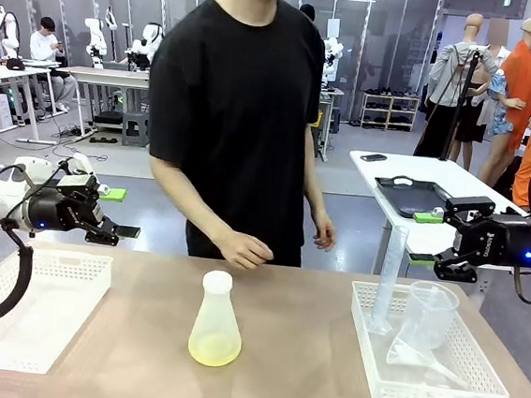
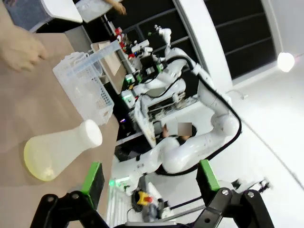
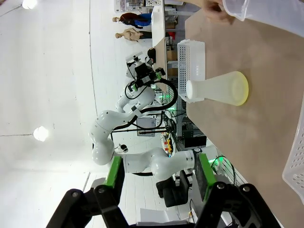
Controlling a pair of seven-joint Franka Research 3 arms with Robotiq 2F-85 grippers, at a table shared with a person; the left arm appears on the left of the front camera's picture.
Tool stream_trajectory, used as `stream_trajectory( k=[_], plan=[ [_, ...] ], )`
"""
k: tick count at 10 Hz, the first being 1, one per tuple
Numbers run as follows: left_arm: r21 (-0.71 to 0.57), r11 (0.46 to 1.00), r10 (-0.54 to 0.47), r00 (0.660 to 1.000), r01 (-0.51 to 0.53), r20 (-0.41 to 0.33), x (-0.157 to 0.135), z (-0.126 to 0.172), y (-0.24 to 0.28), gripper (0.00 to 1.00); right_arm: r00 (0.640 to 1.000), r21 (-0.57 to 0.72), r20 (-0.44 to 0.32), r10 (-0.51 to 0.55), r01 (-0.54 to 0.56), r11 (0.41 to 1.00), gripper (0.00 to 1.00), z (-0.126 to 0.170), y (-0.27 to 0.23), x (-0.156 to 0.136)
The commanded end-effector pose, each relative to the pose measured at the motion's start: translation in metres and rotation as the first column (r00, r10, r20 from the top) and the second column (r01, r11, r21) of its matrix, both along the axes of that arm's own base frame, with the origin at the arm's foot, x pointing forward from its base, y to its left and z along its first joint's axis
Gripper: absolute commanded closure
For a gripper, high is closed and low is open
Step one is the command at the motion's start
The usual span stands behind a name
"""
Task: Prepare the solutions needed for the experiment.
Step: When the human places the Big flask in the center of the table, pick up the Big flask and place it in the left Organizing basket.
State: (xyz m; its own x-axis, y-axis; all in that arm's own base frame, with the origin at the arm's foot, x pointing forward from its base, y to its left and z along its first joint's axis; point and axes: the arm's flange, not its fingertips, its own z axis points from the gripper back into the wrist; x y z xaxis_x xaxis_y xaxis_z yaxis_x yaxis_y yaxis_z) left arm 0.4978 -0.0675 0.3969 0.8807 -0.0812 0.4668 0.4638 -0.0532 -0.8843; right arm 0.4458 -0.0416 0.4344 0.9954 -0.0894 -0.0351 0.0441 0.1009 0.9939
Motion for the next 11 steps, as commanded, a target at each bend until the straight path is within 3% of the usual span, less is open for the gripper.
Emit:
stream_trajectory(
  k=[1,3,5,8,9,10,11],
  plan=[
    [0.114,0.993,-0.053,0.982,0.033,0.180,-0.012,0.015,-0.001,0.00,1.000,0.003,0.003,0.002,-0.002,1.000,0.24,0.001,0.000,0.000],
    [0.238,0.969,-0.155,0.915,0.067,0.373,-0.020,0.030,-0.005,0.00,1.000,0.003,0.003,0.002,-0.002,1.000,0.24,0.001,0.000,0.000],
    [0.391,0.920,-0.232,0.804,0.000,0.547,-0.019,0.036,-0.013,0.00,1.000,0.003,0.003,0.002,-0.002,1.000,0.24,0.001,0.000,0.000],
    [0.489,0.872,-0.357,0.641,-0.032,0.679,-0.016,0.028,-0.023,0.00,1.000,0.003,0.003,0.002,-0.002,1.000,0.24,0.001,0.000,0.000],
    [0.501,0.865,-0.379,0.614,-0.031,0.692,-0.015,0.024,-0.021,0.00,1.000,0.003,0.003,0.002,-0.002,1.000,0.24,0.001,0.000,0.000],
    [0.467,0.884,-0.336,0.686,-0.006,0.646,-0.008,0.039,-0.020,0.00,1.000,0.003,0.003,0.002,-0.002,1.000,0.24,0.001,0.000,0.000],
    [0.467,0.884,-0.336,0.686,-0.006,0.646,-0.008,0.039,-0.020,0.00,1.000,0.003,0.003,0.002,-0.002,1.000,0.24,0.001,0.000,0.000]
  ],
)
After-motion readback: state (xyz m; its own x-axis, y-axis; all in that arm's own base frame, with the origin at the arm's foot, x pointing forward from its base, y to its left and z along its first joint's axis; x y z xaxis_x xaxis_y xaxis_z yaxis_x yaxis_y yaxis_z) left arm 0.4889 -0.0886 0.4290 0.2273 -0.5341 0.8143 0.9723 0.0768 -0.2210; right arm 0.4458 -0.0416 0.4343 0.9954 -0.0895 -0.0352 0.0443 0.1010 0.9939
